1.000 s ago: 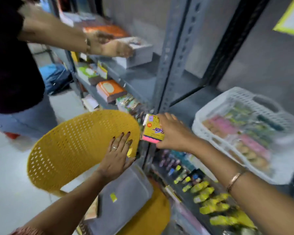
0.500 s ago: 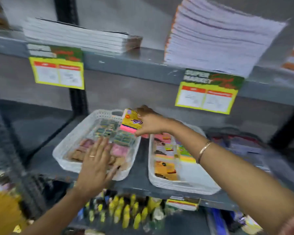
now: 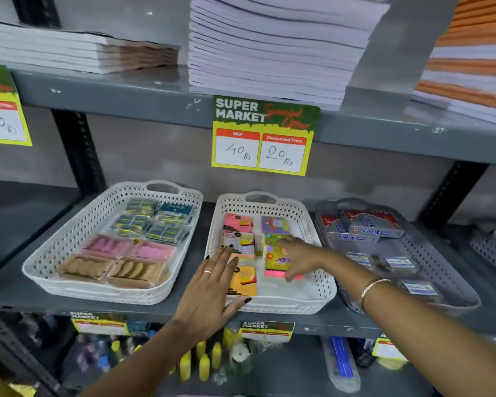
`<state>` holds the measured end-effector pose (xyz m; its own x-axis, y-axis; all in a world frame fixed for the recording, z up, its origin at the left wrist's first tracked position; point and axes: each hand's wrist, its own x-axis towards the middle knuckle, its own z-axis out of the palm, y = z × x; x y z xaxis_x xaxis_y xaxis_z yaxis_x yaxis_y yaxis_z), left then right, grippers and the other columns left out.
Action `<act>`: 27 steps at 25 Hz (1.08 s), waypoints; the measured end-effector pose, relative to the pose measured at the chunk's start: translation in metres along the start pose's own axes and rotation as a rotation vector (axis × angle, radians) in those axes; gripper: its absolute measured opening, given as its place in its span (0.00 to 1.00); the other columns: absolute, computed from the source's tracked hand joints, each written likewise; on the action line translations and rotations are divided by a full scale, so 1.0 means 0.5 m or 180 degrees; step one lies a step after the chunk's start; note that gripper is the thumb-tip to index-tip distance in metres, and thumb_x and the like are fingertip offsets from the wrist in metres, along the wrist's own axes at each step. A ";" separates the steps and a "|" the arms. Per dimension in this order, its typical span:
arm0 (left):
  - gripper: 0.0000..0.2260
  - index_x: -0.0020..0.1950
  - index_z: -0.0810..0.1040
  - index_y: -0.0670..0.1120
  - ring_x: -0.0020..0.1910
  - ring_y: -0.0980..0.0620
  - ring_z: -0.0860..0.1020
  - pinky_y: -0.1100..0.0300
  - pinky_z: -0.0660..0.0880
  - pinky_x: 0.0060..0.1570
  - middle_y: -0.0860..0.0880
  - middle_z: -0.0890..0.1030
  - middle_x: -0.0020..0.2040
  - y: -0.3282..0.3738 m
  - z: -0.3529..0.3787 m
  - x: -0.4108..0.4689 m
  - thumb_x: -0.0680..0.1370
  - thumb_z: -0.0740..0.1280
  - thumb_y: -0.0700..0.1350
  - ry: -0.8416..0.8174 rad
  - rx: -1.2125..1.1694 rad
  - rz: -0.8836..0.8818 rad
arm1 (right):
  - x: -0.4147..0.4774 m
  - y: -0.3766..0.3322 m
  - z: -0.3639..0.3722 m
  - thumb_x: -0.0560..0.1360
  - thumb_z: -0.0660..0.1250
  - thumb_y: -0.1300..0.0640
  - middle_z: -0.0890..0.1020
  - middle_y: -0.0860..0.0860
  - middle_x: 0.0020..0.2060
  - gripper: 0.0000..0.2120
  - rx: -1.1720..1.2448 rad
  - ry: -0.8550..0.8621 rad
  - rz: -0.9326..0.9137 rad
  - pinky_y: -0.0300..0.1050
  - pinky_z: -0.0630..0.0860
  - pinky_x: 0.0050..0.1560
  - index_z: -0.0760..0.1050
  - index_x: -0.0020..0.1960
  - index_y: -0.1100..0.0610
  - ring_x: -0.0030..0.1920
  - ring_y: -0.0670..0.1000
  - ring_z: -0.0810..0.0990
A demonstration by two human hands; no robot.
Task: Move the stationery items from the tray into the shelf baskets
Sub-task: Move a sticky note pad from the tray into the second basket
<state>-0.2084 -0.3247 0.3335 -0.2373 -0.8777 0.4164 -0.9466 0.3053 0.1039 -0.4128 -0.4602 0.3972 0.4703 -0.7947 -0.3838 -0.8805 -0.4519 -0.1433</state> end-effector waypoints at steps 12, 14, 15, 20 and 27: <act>0.33 0.51 0.81 0.47 0.60 0.44 0.75 0.43 0.68 0.61 0.46 0.78 0.61 0.001 0.020 0.002 0.79 0.41 0.64 -0.0376 0.0126 -0.0139 | 0.005 0.028 0.074 0.68 0.72 0.56 0.58 0.58 0.72 0.42 -0.0171 -0.0163 0.0036 0.52 0.64 0.70 0.51 0.75 0.57 0.72 0.58 0.57; 0.33 0.52 0.81 0.47 0.60 0.44 0.75 0.43 0.68 0.61 0.45 0.78 0.61 0.001 0.019 0.003 0.79 0.41 0.64 -0.0416 0.0102 -0.0144 | 0.007 0.030 0.075 0.69 0.71 0.56 0.59 0.58 0.70 0.42 -0.0186 -0.0187 0.0019 0.51 0.64 0.69 0.50 0.75 0.57 0.71 0.58 0.58; 0.33 0.53 0.81 0.47 0.61 0.44 0.75 0.43 0.67 0.61 0.45 0.78 0.62 0.001 0.019 0.004 0.79 0.41 0.64 -0.0427 0.0094 -0.0143 | 0.007 0.031 0.075 0.69 0.71 0.55 0.60 0.58 0.69 0.42 -0.0208 -0.0194 0.0017 0.50 0.65 0.68 0.50 0.75 0.57 0.71 0.58 0.58; 0.33 0.55 0.80 0.47 0.62 0.43 0.73 0.43 0.66 0.62 0.45 0.77 0.63 -0.001 0.020 0.003 0.79 0.40 0.64 -0.0426 0.0083 -0.0130 | 0.008 0.033 0.078 0.69 0.71 0.56 0.61 0.59 0.67 0.41 -0.0242 -0.0268 0.0020 0.50 0.65 0.68 0.51 0.75 0.58 0.69 0.57 0.59; 0.35 0.54 0.80 0.46 0.62 0.43 0.73 0.43 0.64 0.63 0.44 0.76 0.63 -0.004 0.025 0.002 0.78 0.39 0.65 -0.0407 0.0113 -0.0081 | 0.004 0.032 0.075 0.69 0.72 0.54 0.62 0.59 0.67 0.41 -0.0223 -0.0274 0.0076 0.48 0.66 0.68 0.53 0.74 0.59 0.68 0.57 0.62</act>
<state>-0.2095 -0.3312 0.3224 -0.2368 -0.9256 0.2952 -0.9593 0.2709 0.0799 -0.4282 -0.4536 0.3597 0.4398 -0.7691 -0.4637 -0.8836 -0.4629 -0.0703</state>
